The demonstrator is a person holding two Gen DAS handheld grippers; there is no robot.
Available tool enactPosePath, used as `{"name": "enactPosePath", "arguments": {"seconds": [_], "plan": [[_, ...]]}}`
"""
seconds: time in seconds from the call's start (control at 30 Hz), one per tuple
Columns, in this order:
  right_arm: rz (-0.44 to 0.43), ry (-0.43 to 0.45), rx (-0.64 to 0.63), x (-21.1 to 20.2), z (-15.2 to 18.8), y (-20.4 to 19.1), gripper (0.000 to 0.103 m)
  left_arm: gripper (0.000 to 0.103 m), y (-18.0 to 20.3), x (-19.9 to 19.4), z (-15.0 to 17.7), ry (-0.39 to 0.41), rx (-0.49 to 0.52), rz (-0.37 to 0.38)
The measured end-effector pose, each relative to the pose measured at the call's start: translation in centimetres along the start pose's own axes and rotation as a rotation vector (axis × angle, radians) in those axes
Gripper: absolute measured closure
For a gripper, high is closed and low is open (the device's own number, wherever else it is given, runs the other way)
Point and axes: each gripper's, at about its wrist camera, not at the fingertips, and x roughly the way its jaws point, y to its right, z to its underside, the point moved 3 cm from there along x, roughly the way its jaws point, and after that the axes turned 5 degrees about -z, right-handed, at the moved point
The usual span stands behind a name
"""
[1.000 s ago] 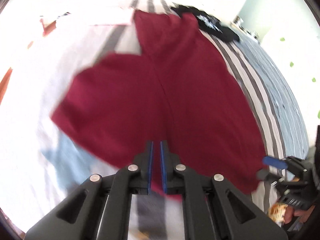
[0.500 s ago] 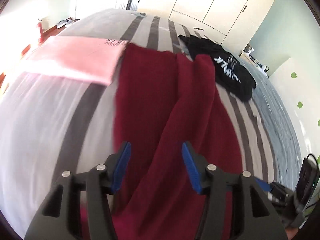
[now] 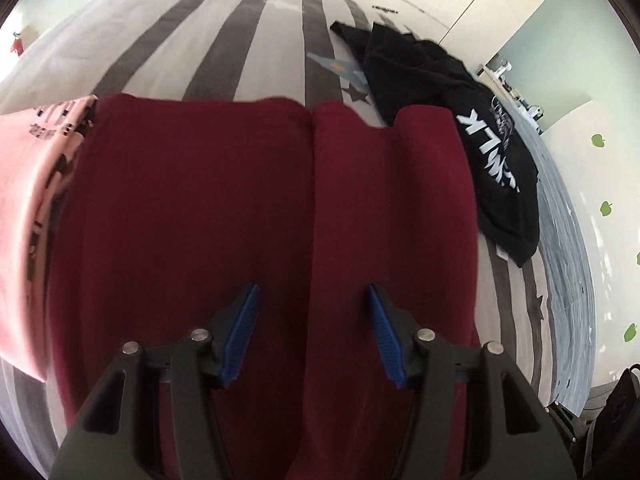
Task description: Fold clothes
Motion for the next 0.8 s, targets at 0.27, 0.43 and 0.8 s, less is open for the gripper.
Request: {"name": "enactPosePath", "arguments": {"seconds": [0.27, 0.43, 0.8], "plan": [[0.021, -0.004, 0.055, 0.6, -0.4, 0.8, 0.063, 0.100, 3.3, -1.2, -0.7, 0.084, 0.214, 0.001], [0.064, 0.034, 0.103, -1.6, -0.9, 2.9, 0.063, 0.100, 12.4, -5.1, 3.4, 0.229, 0.539, 0.011], [0.235, -0.013, 0.250, -7.3, 5.8, 11.6, 0.063, 0.067, 22.1, -4.4, 14.6, 0.077, 0.795, 0.160]]}}
